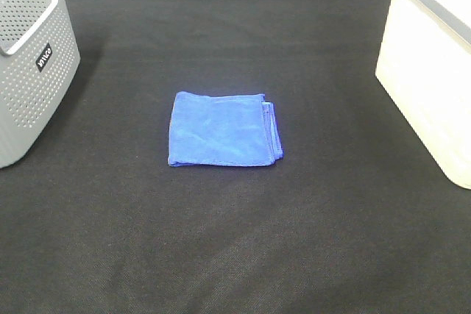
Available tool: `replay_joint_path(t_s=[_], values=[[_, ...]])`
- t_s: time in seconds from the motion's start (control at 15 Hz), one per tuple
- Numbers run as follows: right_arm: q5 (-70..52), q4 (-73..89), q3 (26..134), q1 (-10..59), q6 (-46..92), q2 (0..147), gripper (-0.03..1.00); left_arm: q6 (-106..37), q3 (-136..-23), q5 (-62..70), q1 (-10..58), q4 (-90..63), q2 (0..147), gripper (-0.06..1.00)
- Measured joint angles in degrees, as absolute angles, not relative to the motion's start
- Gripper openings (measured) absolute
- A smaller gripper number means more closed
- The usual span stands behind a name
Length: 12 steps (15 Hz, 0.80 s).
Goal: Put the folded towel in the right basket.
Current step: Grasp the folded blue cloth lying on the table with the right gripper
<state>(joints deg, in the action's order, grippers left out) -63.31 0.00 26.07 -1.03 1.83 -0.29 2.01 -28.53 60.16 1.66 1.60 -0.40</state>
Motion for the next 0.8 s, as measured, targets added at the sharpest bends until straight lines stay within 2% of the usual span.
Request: replay_joint_path(t_s=[0.8], values=[[-63.31, 0.0, 26.07, -1.03, 1.83, -0.29, 0.95, 2.01, -28.53, 60.16, 1.66, 1.6, -0.4, 0.99]])
